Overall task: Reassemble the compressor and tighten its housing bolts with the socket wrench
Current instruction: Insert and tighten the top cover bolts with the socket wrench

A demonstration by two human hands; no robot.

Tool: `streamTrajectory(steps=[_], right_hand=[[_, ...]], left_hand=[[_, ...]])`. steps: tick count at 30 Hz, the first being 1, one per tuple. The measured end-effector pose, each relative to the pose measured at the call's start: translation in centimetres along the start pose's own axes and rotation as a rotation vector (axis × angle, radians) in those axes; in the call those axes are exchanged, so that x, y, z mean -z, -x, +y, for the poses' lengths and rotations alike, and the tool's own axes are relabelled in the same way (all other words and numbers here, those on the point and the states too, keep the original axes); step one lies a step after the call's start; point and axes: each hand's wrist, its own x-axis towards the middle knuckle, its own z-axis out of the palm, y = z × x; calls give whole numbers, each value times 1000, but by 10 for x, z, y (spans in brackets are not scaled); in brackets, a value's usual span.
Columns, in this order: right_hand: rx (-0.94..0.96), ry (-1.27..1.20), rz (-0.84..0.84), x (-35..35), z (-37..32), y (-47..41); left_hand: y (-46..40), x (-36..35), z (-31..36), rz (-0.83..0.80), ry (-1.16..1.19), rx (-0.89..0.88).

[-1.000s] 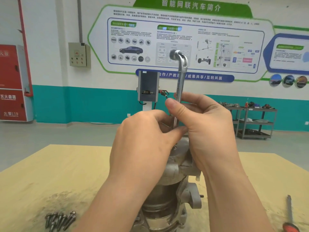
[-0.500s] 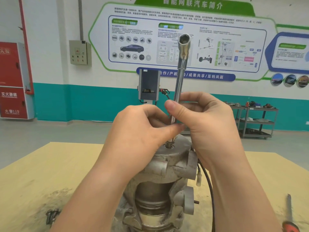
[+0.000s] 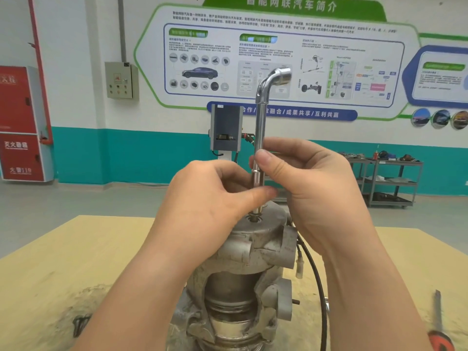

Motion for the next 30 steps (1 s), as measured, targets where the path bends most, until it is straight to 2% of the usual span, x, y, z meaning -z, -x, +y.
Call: streamTrajectory(steps=[3,6,10,16,20,23,26,28,30], right_hand=[[-9,45,-25,-1,1,0],[-40,29,-73,-2,-1,1],[-21,7,18,-4,-3,3],[-11,38,86,-11,-3,3],[-34,56,13,-10,-5,4],[-1,46,78,-10,-5,5],[6,54,129,-12,-5,5],[-6,78,95,-12,-5,4],[-17,95,32,-12,-6,4]], left_hand=[[0,2,-2,4,7,0],[1,7,0,-128,43,-1],[2,10,3,-253,68,20],[1,4,2,-58,42,49],[1,8,2,-125,46,39],[2,8,3,-189,48,45],[2,5,3,-103,62,29],[2,5,3,-50,41,27],[2,5,3,-66,34,30]])
